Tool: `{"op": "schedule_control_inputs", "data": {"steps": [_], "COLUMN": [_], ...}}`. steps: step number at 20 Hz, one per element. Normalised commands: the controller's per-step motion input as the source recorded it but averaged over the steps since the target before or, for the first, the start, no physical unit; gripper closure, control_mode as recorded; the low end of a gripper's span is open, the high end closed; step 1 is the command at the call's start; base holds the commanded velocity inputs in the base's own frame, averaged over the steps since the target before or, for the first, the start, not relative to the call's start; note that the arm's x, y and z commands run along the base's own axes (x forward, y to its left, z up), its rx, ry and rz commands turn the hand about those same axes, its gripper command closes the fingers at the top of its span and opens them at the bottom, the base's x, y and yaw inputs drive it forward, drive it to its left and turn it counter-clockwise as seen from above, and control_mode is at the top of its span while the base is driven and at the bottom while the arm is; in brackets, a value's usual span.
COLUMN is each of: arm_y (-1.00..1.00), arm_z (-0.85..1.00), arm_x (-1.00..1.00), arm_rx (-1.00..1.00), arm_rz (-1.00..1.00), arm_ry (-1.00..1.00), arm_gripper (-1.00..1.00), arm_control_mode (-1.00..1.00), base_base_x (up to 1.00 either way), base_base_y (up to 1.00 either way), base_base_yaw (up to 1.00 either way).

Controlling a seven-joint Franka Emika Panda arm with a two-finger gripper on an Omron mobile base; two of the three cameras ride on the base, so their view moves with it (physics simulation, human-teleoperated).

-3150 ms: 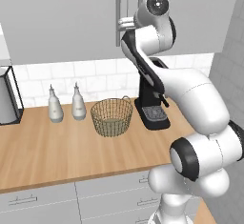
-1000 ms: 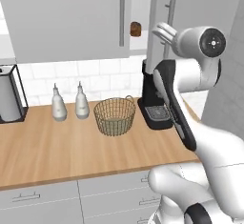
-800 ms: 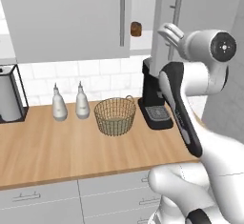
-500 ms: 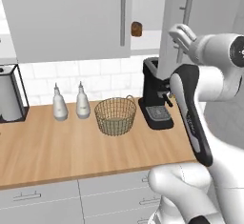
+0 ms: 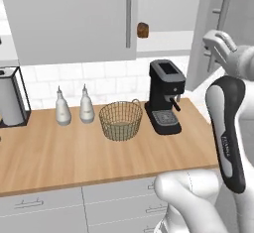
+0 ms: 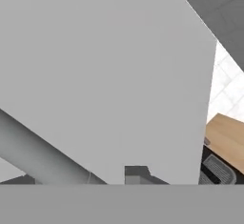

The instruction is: Open the cabinet, pick up the bread from the cabinet and place it in the basket. Then move the basket to the dining counter.

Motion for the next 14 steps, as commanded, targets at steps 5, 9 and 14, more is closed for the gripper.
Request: {"op": "schedule_control_inputs", "data": {"steps": [5, 9, 14], "arm_y": [-1.0, -1.0, -0.74], "arm_z": [0.0, 0.03, 0.04], "arm_x": [-0.37, -0.29, -0.47], "arm_rx": [0.05, 0.01, 0.01], "arm_rz": [0.0, 0.0, 0.0], "arm_ry": [0.0, 0.0, -0.01], "arm_gripper": [1.0, 1.0, 1.0], "arm_control_mode": [-1.0, -1.0, -1.0], "base_base_x": [0.0, 0.0, 0.0], "base_base_y": [0.0, 0.0, 0.0], "base_base_yaw": [0.0, 0.0, 0.0]}}
